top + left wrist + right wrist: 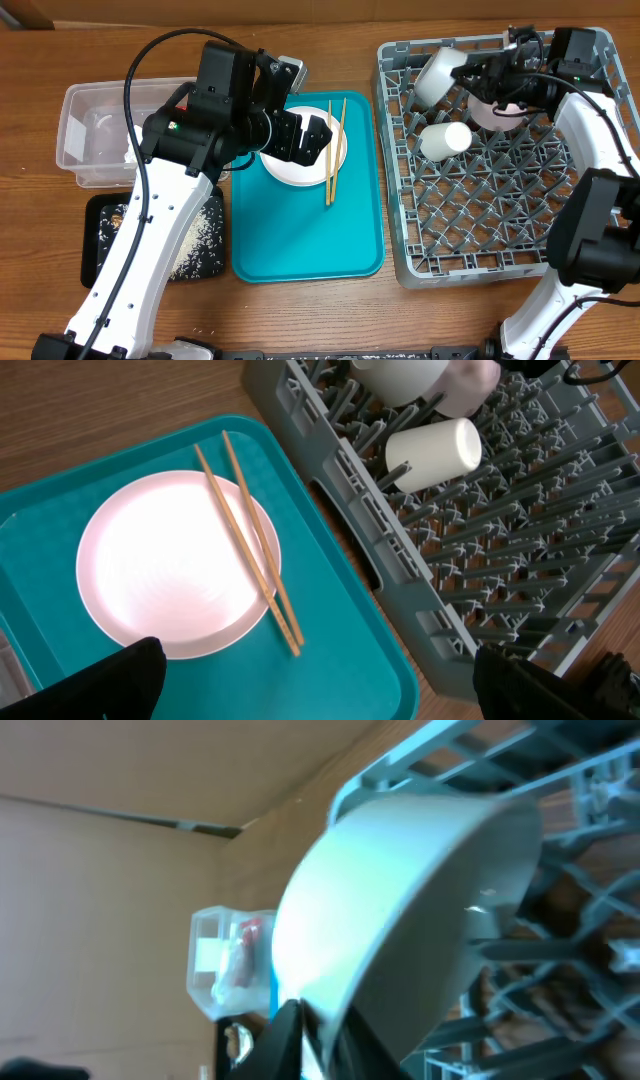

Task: Sort waste into correct bins and load items into the dishwasher
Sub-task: 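Lower the white bowl upside down into the rack and release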

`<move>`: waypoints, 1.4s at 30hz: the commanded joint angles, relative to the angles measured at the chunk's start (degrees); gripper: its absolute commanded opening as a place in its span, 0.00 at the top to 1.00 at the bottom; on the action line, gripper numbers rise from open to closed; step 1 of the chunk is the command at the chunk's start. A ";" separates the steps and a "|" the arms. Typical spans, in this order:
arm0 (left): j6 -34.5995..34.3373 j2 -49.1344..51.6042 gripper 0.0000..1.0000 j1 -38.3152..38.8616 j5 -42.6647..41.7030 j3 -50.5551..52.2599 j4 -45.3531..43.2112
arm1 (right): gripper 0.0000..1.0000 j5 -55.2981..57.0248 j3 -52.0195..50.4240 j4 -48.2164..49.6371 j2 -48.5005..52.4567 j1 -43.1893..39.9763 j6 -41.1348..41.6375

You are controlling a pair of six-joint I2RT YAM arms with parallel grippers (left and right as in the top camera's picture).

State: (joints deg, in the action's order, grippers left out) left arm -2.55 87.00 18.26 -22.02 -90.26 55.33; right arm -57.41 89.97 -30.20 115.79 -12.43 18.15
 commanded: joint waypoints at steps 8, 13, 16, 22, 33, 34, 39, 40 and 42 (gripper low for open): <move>1.29 -0.44 0.00 -0.24 0.17 -0.92 0.13 | 0.56 0.85 0.09 -4.26 -1.75 -8.59 0.07; 1.29 -0.44 0.00 -0.24 0.17 -0.92 0.13 | 0.47 7.67 0.13 -6.40 -5.88 -10.47 0.09; 1.29 -0.44 0.00 -0.24 0.17 -0.92 0.13 | 0.47 16.28 0.15 -8.74 -9.55 -10.25 -0.31; 1.29 -0.44 0.00 -0.24 0.17 -0.92 0.13 | 0.47 32.04 0.15 -14.29 -16.59 -5.55 -0.59; 1.29 -0.44 0.00 -0.24 0.17 -0.92 0.13 | 0.30 60.46 0.13 -23.80 -19.12 13.66 -3.19; 1.29 -0.44 0.00 -0.24 0.17 -0.92 0.13 | 0.09 62.34 0.13 -24.00 -19.12 15.19 -3.19; 1.29 -0.44 0.00 -0.24 0.17 -0.92 0.13 | 0.00 62.88 0.13 -24.00 -19.12 18.95 -3.17; 1.29 -0.44 0.00 -0.24 0.17 -0.92 0.13 | 0.00 62.88 0.13 -24.00 -19.12 19.23 -3.17; 1.29 -0.44 0.00 -0.24 0.17 -0.92 0.13 | 0.00 62.86 0.13 -23.98 -19.12 19.21 -3.17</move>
